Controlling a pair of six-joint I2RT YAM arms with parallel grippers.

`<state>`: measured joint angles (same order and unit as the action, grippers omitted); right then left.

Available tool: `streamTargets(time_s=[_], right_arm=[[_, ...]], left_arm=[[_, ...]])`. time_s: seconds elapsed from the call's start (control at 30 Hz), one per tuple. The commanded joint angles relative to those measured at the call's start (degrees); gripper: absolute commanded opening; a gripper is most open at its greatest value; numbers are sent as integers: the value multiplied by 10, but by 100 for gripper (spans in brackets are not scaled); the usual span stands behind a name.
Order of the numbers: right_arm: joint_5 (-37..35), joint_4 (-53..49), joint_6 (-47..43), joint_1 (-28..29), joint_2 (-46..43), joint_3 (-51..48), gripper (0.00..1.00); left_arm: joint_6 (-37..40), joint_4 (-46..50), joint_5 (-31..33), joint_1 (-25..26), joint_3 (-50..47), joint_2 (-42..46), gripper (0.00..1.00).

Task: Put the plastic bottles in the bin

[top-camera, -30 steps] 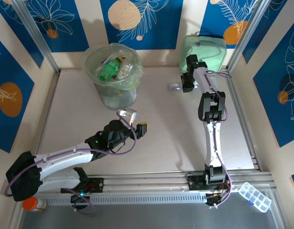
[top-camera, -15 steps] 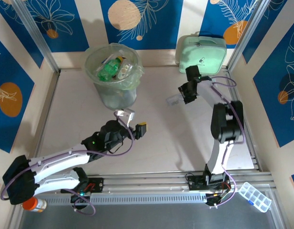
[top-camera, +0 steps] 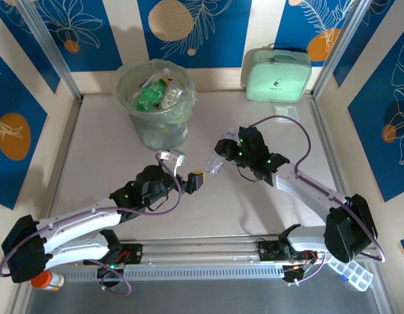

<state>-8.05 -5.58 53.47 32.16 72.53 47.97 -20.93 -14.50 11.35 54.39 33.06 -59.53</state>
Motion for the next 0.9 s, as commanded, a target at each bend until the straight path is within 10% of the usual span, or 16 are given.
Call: streamTargets(time_s=[0.0, 0.33, 0.87], right_arm=[[81, 109, -60, 21, -19, -4, 51], [112, 67, -85, 64, -56, 21, 51], [11, 40, -183, 129, -121, -39, 50]], left_arm=[[-5, 3, -17, -3, 18, -22, 99], [-42, -96, -216, -37, 19, -91, 100], [-51, -117, -242, -53, 13, -91, 82]])
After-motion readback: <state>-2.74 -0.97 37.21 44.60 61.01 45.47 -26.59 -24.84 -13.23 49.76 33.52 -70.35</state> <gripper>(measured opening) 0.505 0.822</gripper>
